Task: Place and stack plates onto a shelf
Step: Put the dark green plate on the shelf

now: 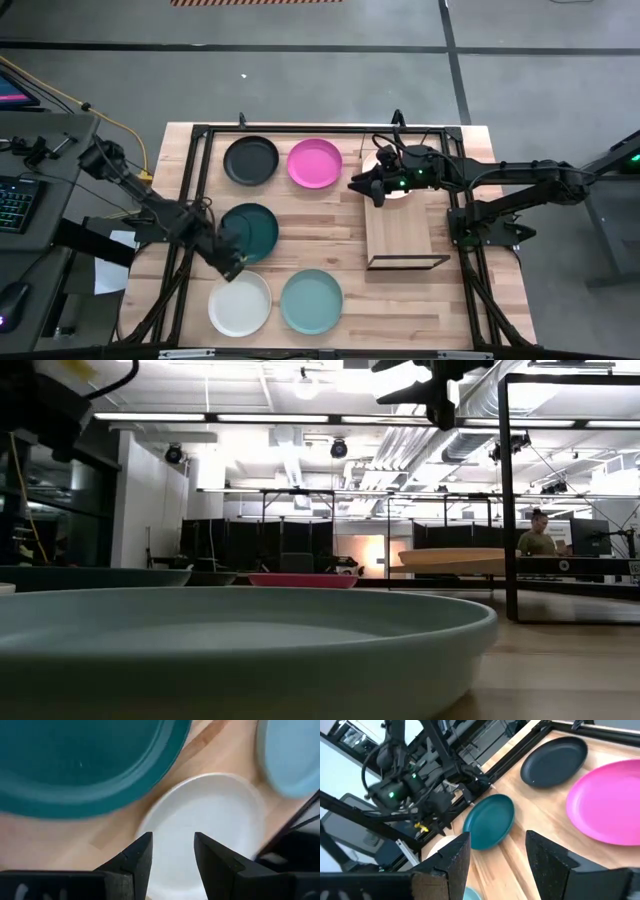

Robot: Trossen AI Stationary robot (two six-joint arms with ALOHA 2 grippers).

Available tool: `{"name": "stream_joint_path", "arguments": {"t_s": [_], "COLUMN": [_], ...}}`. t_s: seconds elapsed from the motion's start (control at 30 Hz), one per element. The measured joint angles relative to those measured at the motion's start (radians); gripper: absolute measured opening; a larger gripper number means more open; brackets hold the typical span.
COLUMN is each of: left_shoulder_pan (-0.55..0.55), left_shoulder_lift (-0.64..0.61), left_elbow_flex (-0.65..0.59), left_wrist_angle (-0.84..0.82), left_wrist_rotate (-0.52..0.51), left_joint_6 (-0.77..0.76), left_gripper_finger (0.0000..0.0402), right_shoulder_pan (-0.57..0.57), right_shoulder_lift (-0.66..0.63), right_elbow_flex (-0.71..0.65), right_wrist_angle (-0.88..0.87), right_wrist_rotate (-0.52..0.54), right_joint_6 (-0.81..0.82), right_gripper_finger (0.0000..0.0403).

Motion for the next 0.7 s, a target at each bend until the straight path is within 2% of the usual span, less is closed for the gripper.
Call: {"name": "stream_joint_path", "arguments": {"t_s": [0.2,0.37,0.7], "left_shoulder_pan": [-0.025,-0.036,-0.075], "left_shoulder_lift": [0.078,0.138,0.214], "left_elbow_flex": [0.0,0.0,0.0], "left_wrist_angle": [-0.009,-0.017,-0.047], "left_wrist_rotate": [-0.042,-0.035,-0.116], "left_joint_6": [0.429,0.705,0.855], "left_gripper_finger": [0.0136,0.0136,0.0136], "right_shoulder_pan": [-0.016,-0.019,-0.019], "right_shoulder_lift": [0.0,0.0,0.0], "right_elbow_flex": [0.0,0.0,0.0], "right_wrist_angle": [-0.01,-0.018,-0.023], "right_wrist_rotate": [0.005,0.005,0.005], "right_joint_6": [0.008,0.008,0.008], "right_gripper_finger": [0.0172,0.0172,0.0172]}}
